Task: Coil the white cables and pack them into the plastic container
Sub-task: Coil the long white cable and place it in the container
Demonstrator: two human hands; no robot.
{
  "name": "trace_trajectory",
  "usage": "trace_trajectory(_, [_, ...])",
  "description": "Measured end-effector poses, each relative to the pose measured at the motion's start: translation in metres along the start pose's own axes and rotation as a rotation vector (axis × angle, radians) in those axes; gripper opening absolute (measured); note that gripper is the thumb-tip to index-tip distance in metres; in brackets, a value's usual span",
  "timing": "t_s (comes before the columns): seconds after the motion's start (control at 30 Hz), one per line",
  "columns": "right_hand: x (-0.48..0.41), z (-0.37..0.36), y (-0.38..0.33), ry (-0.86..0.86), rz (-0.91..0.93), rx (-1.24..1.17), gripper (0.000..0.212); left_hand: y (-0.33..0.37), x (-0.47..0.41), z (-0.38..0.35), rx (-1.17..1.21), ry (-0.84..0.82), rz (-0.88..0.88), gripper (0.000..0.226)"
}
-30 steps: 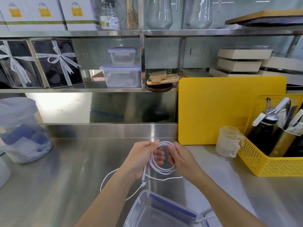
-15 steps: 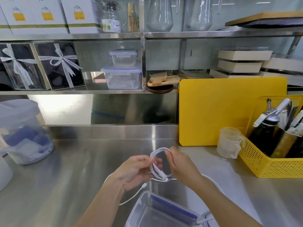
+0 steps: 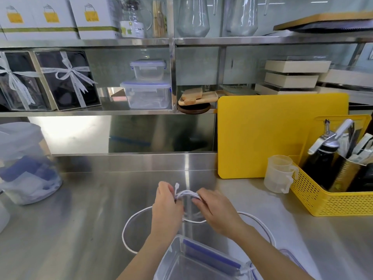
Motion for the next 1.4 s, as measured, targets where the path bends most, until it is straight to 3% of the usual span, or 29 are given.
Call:
trace_trajectory(0.1, [-0.001,0.017,-0.011,0.112,0.113,0.073,0.012,-0.009,0.000,0.006,0.082,0.062,0.041,0.021])
trace_trajectory(0.23, [0.000,0.017,-0.005,0.142,0.054,0.019,0.008,-0.031,-0.005,-0.008,0.495,-0.103,0.336,0.006])
trace_trajectory(0.33, [0.003,0.017,0.007,0.166,-0.020,0.011,0.004,-0.033,-0.003,-0.015,0.833,-0.215,0.501,0.022])
trace_trajectory(0.4, [0.009,0.012,-0.001,0.151,0.114,0.151,0.016,-0.031,0.001,-0.017,0.916,-0.278,0.563,0.029])
trace_trajectory(0.5, [0.016,0.006,-0.003,0.123,0.192,0.203,0.016,-0.028,0.003,-0.017,0.705,-0.333,0.497,0.021])
trace_trajectory(0.63, [0.016,0.015,-0.001,0.220,0.057,0.120,0.023,-0.026,0.006,-0.019,0.470,-0.362,0.420,0.023])
trace_trajectory(0.83, [0.010,0.003,-0.010,0.151,0.049,0.359,0.049,-0.004,0.012,-0.032,-0.008,-0.418,0.080,0.022])
trace_trajectory(1.0, [0.007,-0.010,0.001,0.005,-0.082,0.261,0.018,0.004,0.022,-0.041,-0.288,-0.419,-0.174,0.016])
trace_trajectory(1.1, [0.007,-0.017,0.024,-0.056,-0.302,-0.069,0.003,-0.005,0.024,-0.046,-0.194,-0.535,-0.061,0.011])
trace_trajectory(1.17, [0.008,-0.019,0.031,-0.048,-0.331,-0.152,0.009,-0.006,0.024,-0.049,-0.151,-0.582,-0.018,0.012])
trace_trajectory(1.27, [0.009,-0.009,0.018,-0.010,-0.173,0.032,0.011,-0.007,0.025,-0.048,0.053,-0.603,0.098,0.017])
trace_trajectory(1.33, [0.011,0.001,0.003,0.081,0.022,0.169,0.019,-0.008,0.025,-0.049,0.240,-0.649,0.187,0.017])
trace_trajectory(1.4, [0.017,0.011,-0.008,0.201,0.191,0.197,0.012,-0.009,0.025,-0.049,0.428,-0.700,0.244,0.011])
Point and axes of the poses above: each hand's wrist, its own x-axis away from the middle knuckle, its own z-axis out of the back of the hand, y = z × x, the point moved 8 cm from there along -x, towards the middle knuckle, and after that the axes turned 2 degrees about -y, right-handed, at the moved point
